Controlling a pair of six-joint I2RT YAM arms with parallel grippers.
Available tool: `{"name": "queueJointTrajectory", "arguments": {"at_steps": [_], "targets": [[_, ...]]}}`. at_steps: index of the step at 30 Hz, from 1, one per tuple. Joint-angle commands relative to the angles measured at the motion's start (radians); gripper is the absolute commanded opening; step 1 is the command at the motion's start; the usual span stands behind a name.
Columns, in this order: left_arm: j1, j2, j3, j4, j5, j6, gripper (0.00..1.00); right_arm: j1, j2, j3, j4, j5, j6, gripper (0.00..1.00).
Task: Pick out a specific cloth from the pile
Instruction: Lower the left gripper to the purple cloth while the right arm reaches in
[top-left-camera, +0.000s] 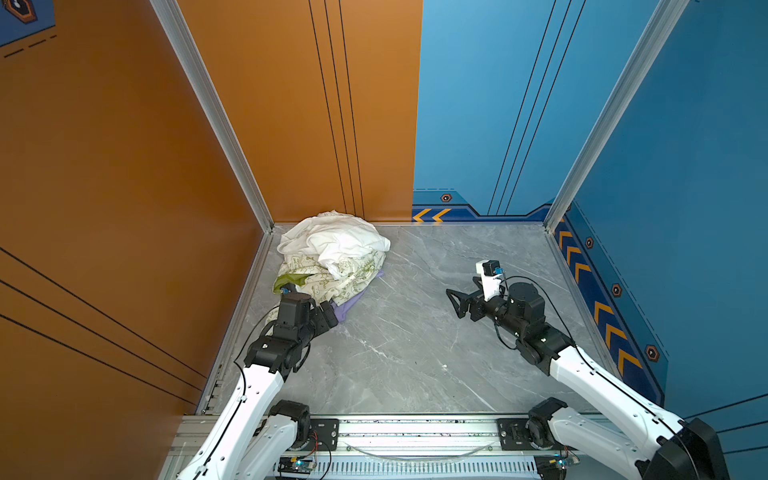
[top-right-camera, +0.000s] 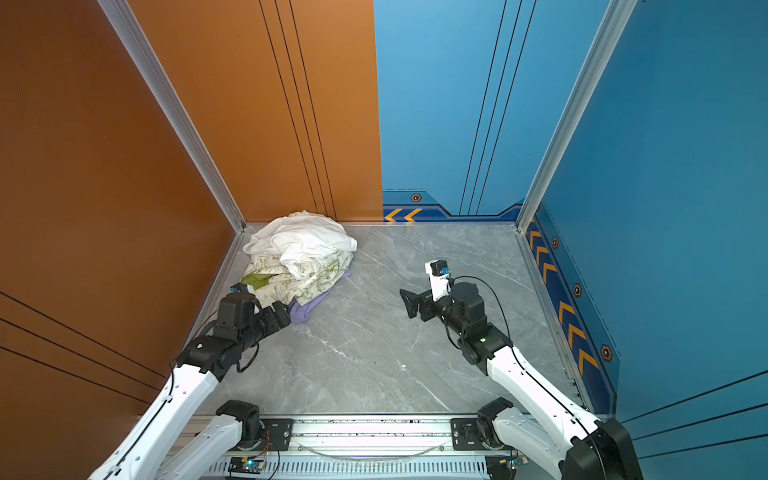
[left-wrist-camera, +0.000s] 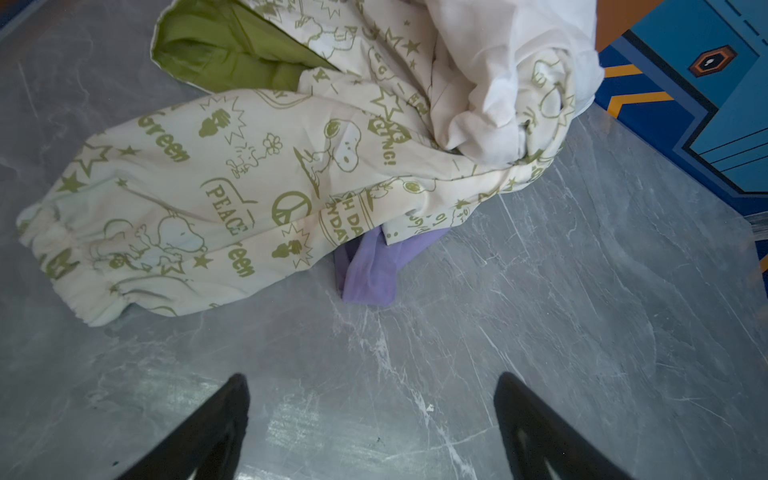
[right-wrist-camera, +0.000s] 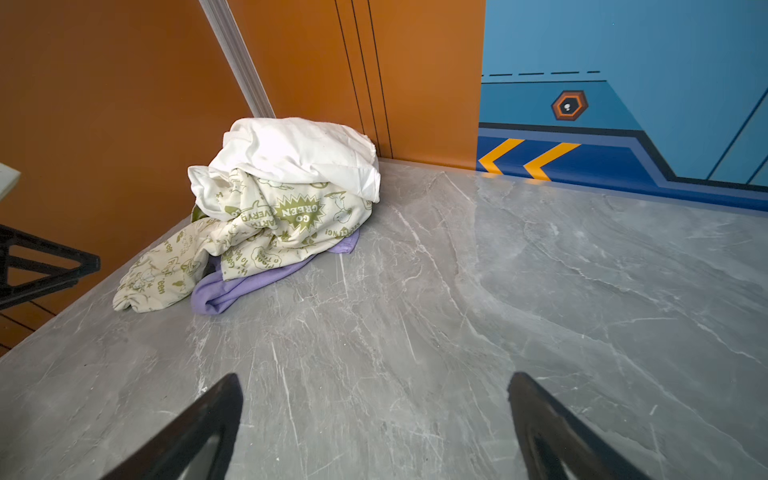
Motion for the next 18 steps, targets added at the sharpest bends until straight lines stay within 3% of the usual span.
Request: {"name": "queueJointTrajectory", "arguments": {"at_steps": [1, 18], "targets": [[0.009, 0.041, -0.013, -0.028, 0.075, -0.073, 0.92, 0.028, 0.023, 0.036, 0.003, 0.019, 0.004, 1.0], [0.035, 0.316, -0.021, 0.125, 0.088, -0.101, 0.73, 0.138, 0.121, 0.091, 0.051, 0.038, 0.004, 1.0]]}}
